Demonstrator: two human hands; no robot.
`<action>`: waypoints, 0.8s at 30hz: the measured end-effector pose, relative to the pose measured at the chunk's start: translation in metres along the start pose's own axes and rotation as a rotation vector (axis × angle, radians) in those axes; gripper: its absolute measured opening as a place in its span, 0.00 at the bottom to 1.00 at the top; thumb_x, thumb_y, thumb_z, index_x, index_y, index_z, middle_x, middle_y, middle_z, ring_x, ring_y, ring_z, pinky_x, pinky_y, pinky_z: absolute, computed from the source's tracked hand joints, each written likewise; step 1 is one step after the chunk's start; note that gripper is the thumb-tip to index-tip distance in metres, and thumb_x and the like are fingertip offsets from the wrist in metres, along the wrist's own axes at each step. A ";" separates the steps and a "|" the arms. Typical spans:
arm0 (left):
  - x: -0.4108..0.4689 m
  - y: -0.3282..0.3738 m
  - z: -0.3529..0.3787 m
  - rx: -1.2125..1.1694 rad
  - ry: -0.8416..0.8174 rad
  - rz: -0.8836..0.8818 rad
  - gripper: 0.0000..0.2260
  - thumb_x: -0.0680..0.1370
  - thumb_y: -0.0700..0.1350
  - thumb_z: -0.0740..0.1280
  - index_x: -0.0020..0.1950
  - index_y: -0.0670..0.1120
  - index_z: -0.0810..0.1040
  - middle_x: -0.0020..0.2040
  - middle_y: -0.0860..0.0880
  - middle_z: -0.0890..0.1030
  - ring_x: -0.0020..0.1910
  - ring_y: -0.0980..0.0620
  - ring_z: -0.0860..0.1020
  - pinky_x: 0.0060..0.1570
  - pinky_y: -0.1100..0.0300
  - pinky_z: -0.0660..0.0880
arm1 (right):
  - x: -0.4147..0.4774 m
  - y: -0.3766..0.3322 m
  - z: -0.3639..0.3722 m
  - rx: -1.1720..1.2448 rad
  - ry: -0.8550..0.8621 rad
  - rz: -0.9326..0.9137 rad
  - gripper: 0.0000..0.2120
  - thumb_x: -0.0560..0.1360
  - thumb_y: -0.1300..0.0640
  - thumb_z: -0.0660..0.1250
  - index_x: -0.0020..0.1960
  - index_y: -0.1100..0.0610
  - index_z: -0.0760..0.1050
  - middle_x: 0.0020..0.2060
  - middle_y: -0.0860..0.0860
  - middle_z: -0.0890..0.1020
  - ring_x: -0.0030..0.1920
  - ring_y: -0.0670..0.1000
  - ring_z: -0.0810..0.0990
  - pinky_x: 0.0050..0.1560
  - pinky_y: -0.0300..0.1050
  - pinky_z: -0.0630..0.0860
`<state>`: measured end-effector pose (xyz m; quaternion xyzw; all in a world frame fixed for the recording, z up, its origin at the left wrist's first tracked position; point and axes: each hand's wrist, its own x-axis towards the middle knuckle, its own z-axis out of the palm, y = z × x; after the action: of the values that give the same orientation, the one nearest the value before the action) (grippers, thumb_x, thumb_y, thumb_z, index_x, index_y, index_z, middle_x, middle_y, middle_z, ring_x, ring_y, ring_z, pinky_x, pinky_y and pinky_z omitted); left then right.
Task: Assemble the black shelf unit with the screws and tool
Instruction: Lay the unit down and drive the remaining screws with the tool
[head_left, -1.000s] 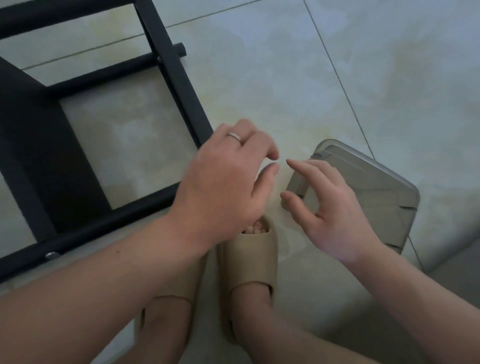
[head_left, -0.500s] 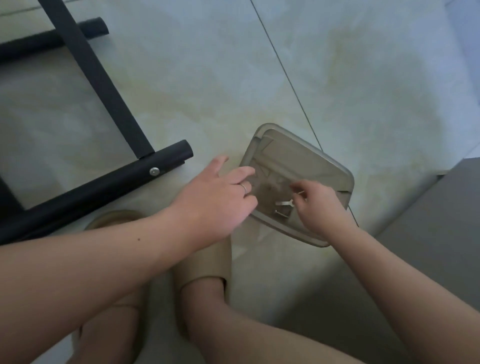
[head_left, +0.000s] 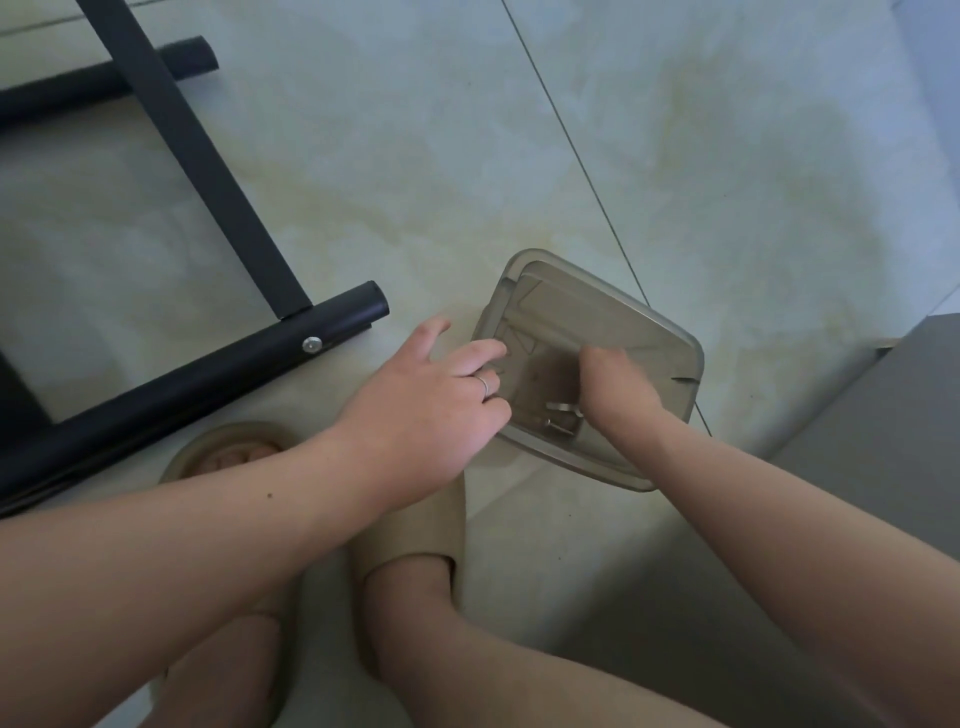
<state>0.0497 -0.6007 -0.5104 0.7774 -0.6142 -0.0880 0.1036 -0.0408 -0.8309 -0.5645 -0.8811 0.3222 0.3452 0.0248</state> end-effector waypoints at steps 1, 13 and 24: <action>0.000 0.000 0.000 -0.002 0.008 -0.001 0.04 0.74 0.43 0.71 0.42 0.52 0.81 0.48 0.52 0.84 0.69 0.50 0.75 0.65 0.41 0.71 | 0.000 0.000 0.002 -0.013 0.005 -0.021 0.11 0.75 0.74 0.58 0.50 0.61 0.71 0.50 0.61 0.77 0.48 0.63 0.79 0.41 0.51 0.70; 0.002 0.000 0.001 0.026 -0.021 0.006 0.03 0.75 0.44 0.70 0.43 0.52 0.81 0.49 0.52 0.84 0.69 0.49 0.74 0.65 0.42 0.71 | 0.002 0.002 0.015 -0.187 0.064 -0.130 0.11 0.78 0.66 0.63 0.59 0.59 0.68 0.53 0.60 0.78 0.51 0.63 0.80 0.38 0.50 0.68; -0.006 -0.002 -0.025 -0.803 0.113 -0.349 0.11 0.81 0.45 0.65 0.63 0.49 0.80 0.62 0.53 0.79 0.61 0.56 0.77 0.62 0.59 0.72 | -0.057 -0.021 -0.058 0.811 0.268 -0.188 0.09 0.74 0.60 0.73 0.38 0.49 0.81 0.31 0.47 0.82 0.31 0.45 0.78 0.32 0.27 0.70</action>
<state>0.0572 -0.5930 -0.4869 0.7711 -0.3840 -0.2932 0.4147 -0.0257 -0.7987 -0.4883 -0.8627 0.3503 0.0695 0.3579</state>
